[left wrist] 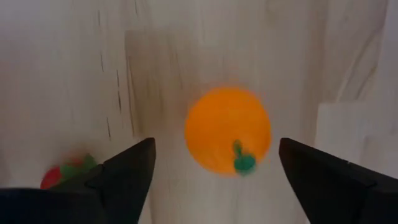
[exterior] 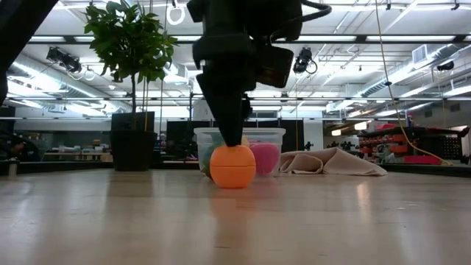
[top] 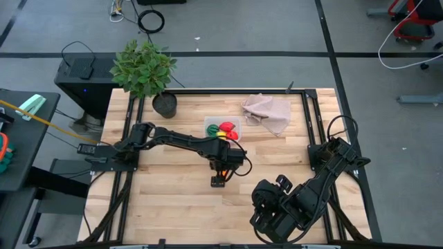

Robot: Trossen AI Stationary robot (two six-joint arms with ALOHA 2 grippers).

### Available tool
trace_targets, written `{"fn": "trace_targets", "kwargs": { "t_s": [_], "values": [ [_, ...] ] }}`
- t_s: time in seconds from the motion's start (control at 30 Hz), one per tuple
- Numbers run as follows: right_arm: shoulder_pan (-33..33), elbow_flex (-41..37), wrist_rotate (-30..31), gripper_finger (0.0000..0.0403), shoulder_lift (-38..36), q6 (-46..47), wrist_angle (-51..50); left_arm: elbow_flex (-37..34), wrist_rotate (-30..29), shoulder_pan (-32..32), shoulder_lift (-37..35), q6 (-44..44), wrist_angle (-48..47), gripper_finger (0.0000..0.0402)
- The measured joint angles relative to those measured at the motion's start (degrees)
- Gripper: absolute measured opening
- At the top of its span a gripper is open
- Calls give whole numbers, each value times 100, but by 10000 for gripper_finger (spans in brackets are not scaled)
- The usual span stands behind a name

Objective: Pick and placing Produce into tupperware
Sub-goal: Put the orange into the transparent container

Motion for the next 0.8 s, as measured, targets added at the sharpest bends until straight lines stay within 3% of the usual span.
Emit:
{"fn": "trace_targets", "kwargs": {
  "t_s": [0.23, 0.8],
  "values": [
    [0, 0, 0, 195, 0, 15, 3, -369, 61, -13, -2, -271, 423, 375],
    [-4, 0, 2, 195, 0, 7, 3, -625, 110, -37, -2, -415, 903, 369]
  ]
}}
